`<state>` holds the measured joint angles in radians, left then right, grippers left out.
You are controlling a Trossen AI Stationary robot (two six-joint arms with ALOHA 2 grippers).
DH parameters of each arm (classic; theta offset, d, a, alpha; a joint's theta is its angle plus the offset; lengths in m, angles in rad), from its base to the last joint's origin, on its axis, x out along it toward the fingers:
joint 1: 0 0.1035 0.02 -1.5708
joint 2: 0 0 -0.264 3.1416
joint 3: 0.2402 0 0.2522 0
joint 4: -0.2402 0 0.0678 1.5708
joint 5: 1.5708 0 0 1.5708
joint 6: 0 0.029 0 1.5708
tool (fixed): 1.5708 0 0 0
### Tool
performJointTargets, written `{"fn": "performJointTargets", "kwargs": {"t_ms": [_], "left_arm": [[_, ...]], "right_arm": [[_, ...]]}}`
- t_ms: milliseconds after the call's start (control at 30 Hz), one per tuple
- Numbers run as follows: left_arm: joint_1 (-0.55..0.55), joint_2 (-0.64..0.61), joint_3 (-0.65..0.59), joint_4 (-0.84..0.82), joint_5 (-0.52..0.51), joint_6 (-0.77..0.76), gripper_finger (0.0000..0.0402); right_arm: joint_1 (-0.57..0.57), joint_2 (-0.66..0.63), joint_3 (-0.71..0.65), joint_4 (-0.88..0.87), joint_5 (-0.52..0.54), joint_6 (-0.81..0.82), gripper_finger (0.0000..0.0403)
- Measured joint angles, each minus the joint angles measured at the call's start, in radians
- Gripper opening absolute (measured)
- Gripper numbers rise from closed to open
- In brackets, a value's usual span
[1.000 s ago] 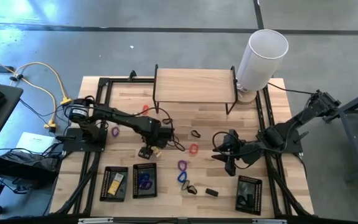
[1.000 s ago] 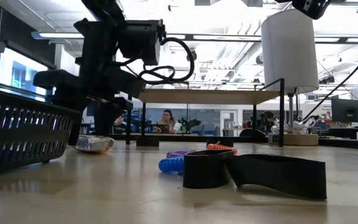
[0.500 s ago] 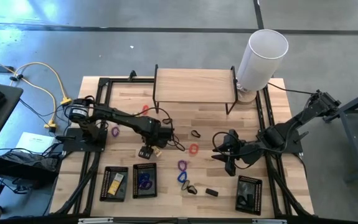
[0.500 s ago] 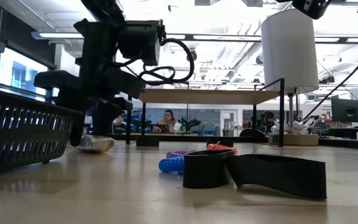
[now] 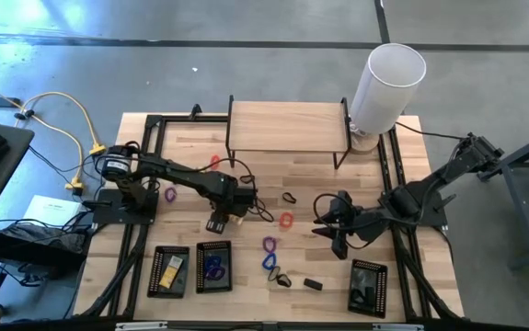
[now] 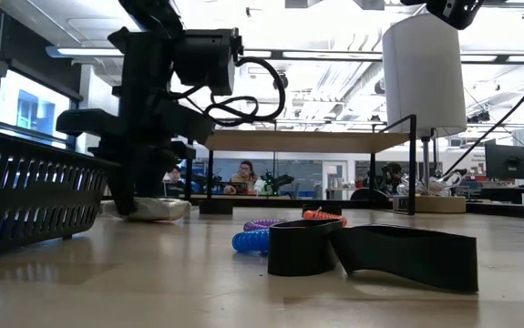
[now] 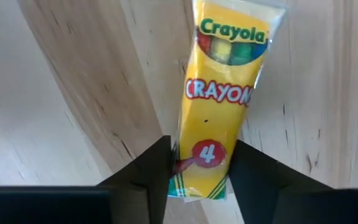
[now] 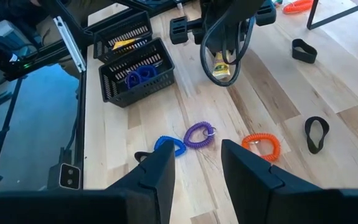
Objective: Pick & Place Office Desk Supplies
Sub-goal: Put the crayon box into the left black basket
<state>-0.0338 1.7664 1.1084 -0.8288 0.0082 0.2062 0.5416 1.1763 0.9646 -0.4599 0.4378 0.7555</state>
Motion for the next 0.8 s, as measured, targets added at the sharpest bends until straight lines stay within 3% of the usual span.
{"fn": "performJointTargets", "kwargs": {"t_ms": [167, 333, 567, 800], "left_arm": [[0.005, -0.001, 0.0, -0.001, 0.0, -0.061, 0.0102], [0.006, -0.011, 0.005, -0.07, -0.006, -0.125, 0.0094], [-0.049, -0.103, 0.057, -0.322, 0.053, -0.249, 0.0093], [-0.145, -0.244, 0.204, -0.625, 0.197, -0.476, 0.0092]], "right_arm": [[-0.008, 0.0, 0.0, 0.0, -0.005, 0.0, 0.0119], [-0.008, 0.0, 0.0, 0.0, -0.01, 0.0, 0.0119], [-0.008, 0.0, 0.0, 0.0, -0.011, 0.0, 0.0119], [-0.008, 0.0, 0.0, 0.003, -0.01, -0.024, 0.0119]]}}
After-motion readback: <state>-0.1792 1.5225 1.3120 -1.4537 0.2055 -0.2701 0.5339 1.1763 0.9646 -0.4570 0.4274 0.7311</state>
